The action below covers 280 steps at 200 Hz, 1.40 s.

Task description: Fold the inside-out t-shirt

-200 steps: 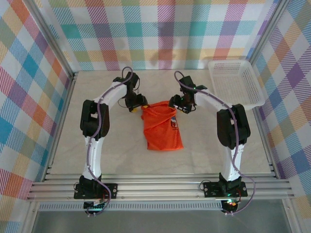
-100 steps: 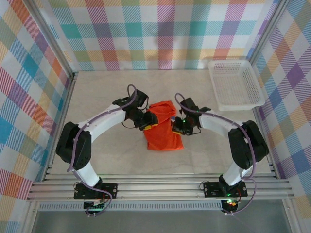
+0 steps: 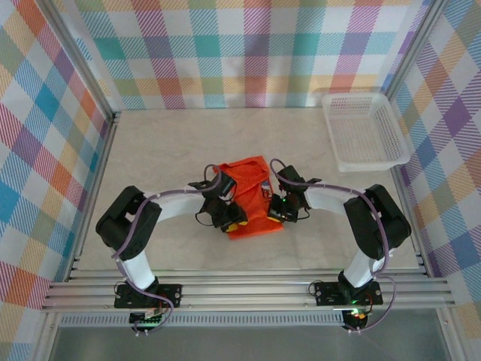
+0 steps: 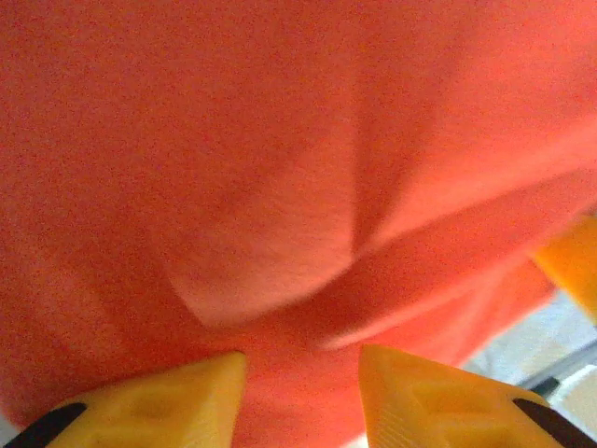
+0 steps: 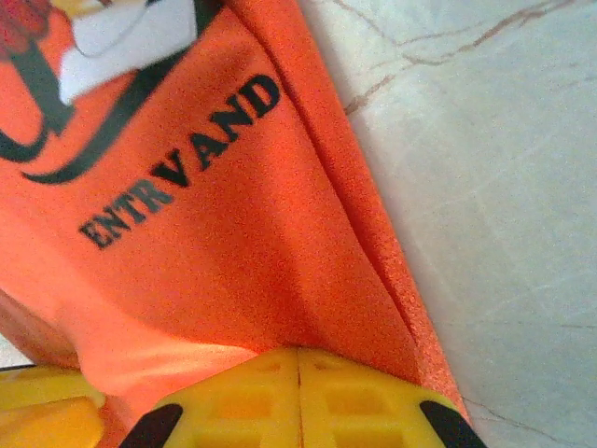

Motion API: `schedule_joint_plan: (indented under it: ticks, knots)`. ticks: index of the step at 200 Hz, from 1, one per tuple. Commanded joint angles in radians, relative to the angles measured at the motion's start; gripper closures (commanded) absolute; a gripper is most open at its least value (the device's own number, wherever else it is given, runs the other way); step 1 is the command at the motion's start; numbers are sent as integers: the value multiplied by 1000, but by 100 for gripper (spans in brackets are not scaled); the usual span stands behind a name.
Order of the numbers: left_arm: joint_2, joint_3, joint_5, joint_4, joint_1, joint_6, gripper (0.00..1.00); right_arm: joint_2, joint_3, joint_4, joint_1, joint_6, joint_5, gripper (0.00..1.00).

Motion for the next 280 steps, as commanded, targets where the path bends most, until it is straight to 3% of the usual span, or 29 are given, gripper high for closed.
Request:
schedule_joint_plan:
  ticks: [1, 40, 73, 95, 111, 121, 153, 183, 226, 280]
  knots:
    - [37, -134, -83, -45, 19, -3, 60, 55, -66, -31, 5, 35, 124, 93]
    - [-29, -164, -118, -131, 85, 61, 58, 38, -93, -33, 6, 50, 152, 94]
    - [-84, 52, -158, -336, 87, 175, 51, -61, -46, -112, 44, 7, 162, 89]
    - [-69, 213, -167, -423, 96, 256, 47, -131, 21, -149, 52, -55, 179, 72]
    - [-31, 304, -155, -451, 134, 299, 45, -132, 83, -152, 36, -120, 209, 45]
    - [-3, 340, -117, -436, 172, 317, 42, -110, 121, -130, 10, -159, 200, 34]
    - [86, 407, -10, -358, 279, 362, 38, 36, 261, -59, -72, -301, 91, 22]
    - [180, 476, 33, -345, 350, 397, 36, 225, 456, -101, -123, -393, 10, 19]
    - [303, 527, 83, -295, 355, 398, 34, 378, 621, -114, -146, -424, -19, 20]
    - [421, 582, 133, -192, 342, 324, 38, 481, 707, -69, -142, -362, -139, 38]
